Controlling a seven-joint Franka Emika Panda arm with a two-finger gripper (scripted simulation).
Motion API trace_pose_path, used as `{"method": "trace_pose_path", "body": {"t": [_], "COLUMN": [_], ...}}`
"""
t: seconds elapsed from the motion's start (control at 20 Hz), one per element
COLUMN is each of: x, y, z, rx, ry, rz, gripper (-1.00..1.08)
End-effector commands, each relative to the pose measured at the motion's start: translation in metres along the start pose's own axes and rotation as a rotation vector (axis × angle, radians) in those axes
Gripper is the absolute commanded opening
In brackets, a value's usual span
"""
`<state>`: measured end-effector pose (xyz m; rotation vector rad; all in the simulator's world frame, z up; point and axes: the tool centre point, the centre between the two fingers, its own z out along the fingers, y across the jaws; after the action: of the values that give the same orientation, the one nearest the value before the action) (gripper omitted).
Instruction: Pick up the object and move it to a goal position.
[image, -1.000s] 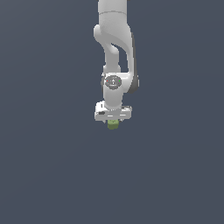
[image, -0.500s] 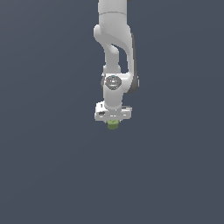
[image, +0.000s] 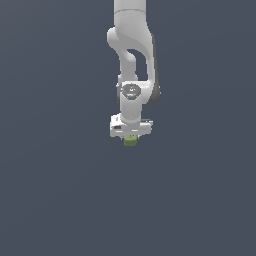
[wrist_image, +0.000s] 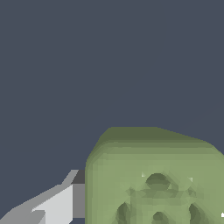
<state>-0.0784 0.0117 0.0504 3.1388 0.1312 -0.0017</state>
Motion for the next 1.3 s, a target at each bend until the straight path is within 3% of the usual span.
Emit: {"method": "trace_pose_path", "body": {"t": [0.0,0.8,1.25], "x": [-0.001,-0.017,-0.019], "y": [-0.006,-0.078,-0.096], "z": [-0.009,-0.117,-0.144], "rx": [0.000,-0.001,-0.001], "ry": [0.001,0.001,0.001], "rz": [-0.001,-0.001,-0.001], "gripper": [-1.00,-1.00,-1.00]}}
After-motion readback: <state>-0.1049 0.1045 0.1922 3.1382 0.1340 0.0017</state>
